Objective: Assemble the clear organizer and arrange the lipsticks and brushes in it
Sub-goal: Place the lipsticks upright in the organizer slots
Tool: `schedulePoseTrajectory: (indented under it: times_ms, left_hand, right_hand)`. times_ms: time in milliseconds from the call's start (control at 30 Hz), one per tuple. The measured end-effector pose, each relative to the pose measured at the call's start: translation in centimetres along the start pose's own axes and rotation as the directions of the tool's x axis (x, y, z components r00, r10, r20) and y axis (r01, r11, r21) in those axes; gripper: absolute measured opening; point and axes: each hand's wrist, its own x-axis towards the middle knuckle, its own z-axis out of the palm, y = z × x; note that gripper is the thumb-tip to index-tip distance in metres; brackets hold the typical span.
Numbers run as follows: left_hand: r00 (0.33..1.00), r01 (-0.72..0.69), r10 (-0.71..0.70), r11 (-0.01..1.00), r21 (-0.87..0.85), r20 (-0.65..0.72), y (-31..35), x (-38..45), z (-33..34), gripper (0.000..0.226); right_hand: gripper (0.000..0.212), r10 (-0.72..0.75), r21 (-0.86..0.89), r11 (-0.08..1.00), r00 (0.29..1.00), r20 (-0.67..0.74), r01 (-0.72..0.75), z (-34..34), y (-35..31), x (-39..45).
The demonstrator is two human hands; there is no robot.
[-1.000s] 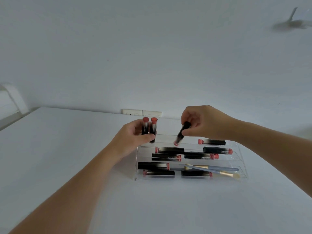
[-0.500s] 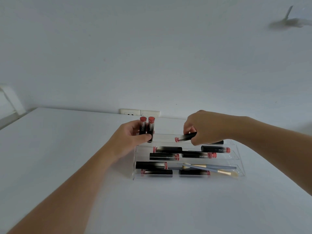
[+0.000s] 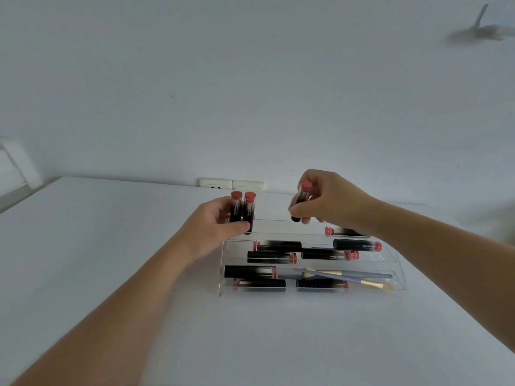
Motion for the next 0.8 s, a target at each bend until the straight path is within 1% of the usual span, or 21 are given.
schedulePoseTrajectory:
  times_ms: [167,267,333,400,533,633,700,800]
  left_hand:
    - [1.0,-0.001,0.002,1.0,0.016,-0.007,0.1,0.0,0.0,0.035]
    - [1.0,0.0,0.001,1.0,0.03,-0.012,0.1,0.1,0.0,0.035]
    - [1.0,-0.001,0.001,1.0,0.026,-0.017,0.1,0.1,0.1,0.035]
    - [1.0,-0.005,0.005,1.0,0.03,-0.016,0.1,0.1,0.2,0.036]
    - [1.0,-0.005,0.005,1.0,0.028,-0.024,0.1,0.1,0.2,0.037]
    - [1.0,0.002,-0.001,0.999,0.043,-0.018,0.1,0.1,0.3,0.036]
    - [1.0,0.006,-0.005,0.999,0.048,-0.017,0.1,0.0,0.2,0.035]
    - [1.0,0.009,-0.008,0.998,0.062,-0.015,0.1,0.1,0.1,0.035]
  right_hand:
    - [0.017,-0.042,0.072,0.996,0.999,-0.025,0.044,1.9,-0.7,0.1]
    - [0.012,-0.04,0.115,0.993,0.999,0.018,0.037,2.6,-1.0,0.3]
    - [0.012,-0.026,0.188,0.982,0.998,0.049,0.016,2.8,-1.1,0.5]
    - [0.013,-0.023,0.216,0.976,0.997,0.078,0.006,2.9,-1.2,0.6]
    - [0.015,-0.023,0.147,0.989,0.989,0.149,0.001,2.8,-1.4,0.9]
    - [0.021,0.005,0.096,0.995,0.979,0.206,-0.025,2.4,-1.4,1.0]
    - [0.024,0.008,0.078,0.997,0.977,0.213,-0.025,2.2,-1.5,1.1]
    - [0.018,-0.036,-0.011,0.999,0.982,0.186,0.038,2.7,-1.5,1.4]
